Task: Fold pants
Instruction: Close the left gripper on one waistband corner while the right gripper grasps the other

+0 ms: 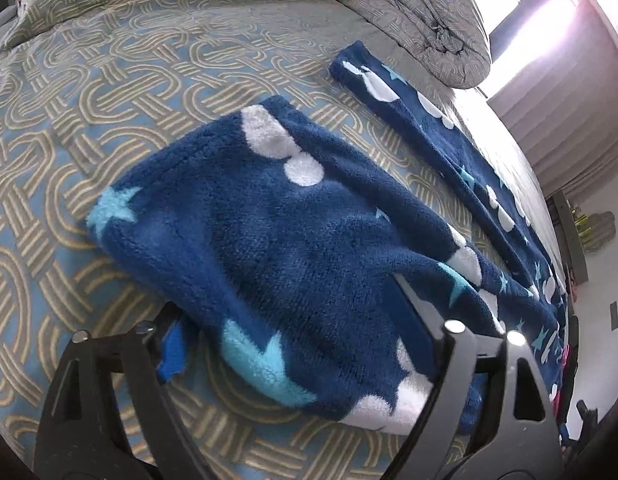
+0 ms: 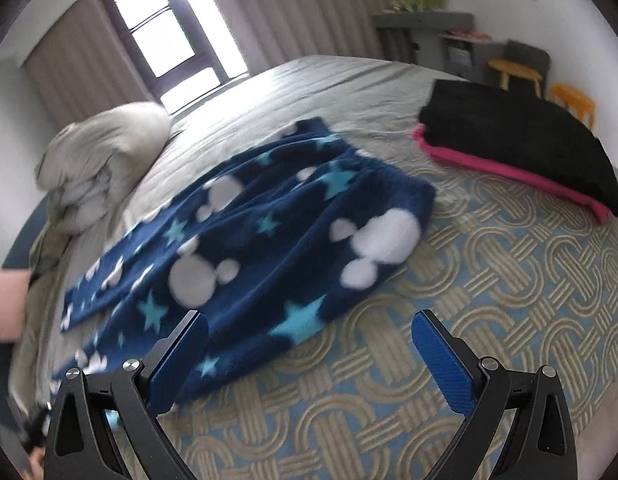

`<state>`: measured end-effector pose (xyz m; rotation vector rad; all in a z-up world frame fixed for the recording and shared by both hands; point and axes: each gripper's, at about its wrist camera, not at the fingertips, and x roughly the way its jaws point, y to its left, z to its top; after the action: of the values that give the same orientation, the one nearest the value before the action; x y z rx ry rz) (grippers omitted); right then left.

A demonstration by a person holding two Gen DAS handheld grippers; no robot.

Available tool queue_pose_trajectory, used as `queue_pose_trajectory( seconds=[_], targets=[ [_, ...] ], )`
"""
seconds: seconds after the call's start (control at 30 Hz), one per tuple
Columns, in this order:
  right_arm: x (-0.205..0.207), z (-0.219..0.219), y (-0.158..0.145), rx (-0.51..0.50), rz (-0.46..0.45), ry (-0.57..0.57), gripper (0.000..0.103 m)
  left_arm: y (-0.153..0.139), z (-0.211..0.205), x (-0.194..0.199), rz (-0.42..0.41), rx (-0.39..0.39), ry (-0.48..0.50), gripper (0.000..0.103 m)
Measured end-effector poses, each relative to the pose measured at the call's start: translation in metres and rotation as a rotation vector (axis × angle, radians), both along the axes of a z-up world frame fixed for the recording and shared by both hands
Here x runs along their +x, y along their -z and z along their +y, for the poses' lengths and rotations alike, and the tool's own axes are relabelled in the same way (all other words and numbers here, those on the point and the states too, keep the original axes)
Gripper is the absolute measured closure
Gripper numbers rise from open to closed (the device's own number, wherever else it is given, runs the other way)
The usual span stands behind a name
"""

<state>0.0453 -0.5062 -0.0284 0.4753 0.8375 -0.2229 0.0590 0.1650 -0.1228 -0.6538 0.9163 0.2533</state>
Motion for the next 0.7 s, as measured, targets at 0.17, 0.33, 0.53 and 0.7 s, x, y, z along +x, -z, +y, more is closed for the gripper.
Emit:
queue_pose_trajectory(
  seconds=[0.17,0.33,0.53,0.7],
  targets=[
    [0.025,-0.043,0.026,0.124,0.021,0.099,0.000,0.001,-0.006,0.006,0.022,0.037,0.024,0.013],
    [0.044,-0.068,0.051,0.221,0.042,0.158,0.004,0.001,-0.007,0.006,0.039,0.048,0.061,0.013],
    [0.055,-0.075,0.064,0.271,0.028,0.171,0.006,0.001,-0.014,0.009,0.062,0.094,0.079,0.013],
    [0.068,-0.079,0.061,0.295,0.001,0.155,0.018,-0.003,-0.010,0.007,0.047,0.092,0.052,0.025]
  ],
)
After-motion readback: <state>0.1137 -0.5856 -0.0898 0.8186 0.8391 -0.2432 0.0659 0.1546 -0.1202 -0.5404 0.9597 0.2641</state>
